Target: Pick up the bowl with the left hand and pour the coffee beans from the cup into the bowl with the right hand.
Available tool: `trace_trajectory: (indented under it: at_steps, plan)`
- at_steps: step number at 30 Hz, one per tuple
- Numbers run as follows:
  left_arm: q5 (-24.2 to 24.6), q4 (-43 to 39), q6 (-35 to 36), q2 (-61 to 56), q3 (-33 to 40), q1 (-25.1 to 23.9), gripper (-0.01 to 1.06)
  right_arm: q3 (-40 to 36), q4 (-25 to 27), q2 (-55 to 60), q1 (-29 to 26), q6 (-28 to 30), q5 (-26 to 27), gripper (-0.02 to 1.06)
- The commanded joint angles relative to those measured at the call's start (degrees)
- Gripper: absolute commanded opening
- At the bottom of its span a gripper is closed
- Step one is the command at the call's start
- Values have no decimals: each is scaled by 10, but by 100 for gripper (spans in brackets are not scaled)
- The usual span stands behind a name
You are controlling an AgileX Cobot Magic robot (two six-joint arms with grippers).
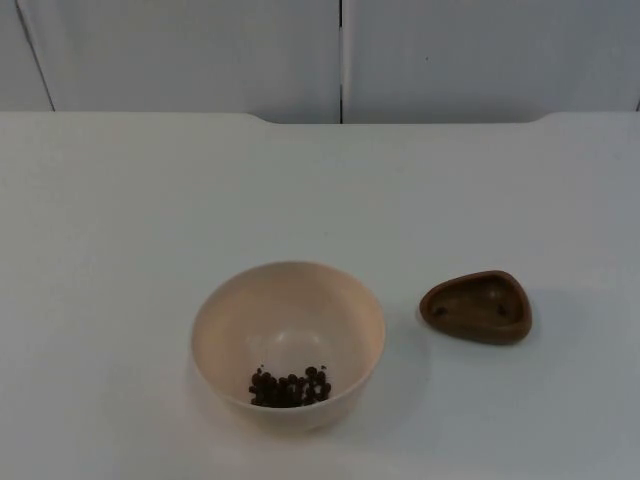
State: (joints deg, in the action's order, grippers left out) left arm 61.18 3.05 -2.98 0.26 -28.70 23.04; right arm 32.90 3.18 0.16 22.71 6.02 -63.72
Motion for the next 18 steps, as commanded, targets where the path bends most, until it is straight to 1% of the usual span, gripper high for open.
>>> trace_trajectory:
  at_steps: [1, 5, 11, 15, 18]
  plan:
    - [4, -6, 7, -3, 5, 3, 86, -6, -1, -2, -2, -4, 1, 83]
    - [4, -7, 8, -3, 5, 3, 86, -6, -1, -2, -2, -4, 4, 83]
    - [4, -7, 8, -3, 5, 3, 86, -6, -8, -2, -2, 0, -11, 83]
    - [4, -7, 8, -3, 5, 3, 86, -6, -40, -2, -2, -7, -16, 83]
    - [4, -7, 8, -3, 5, 3, 86, -6, -41, -2, -2, -7, -16, 83]
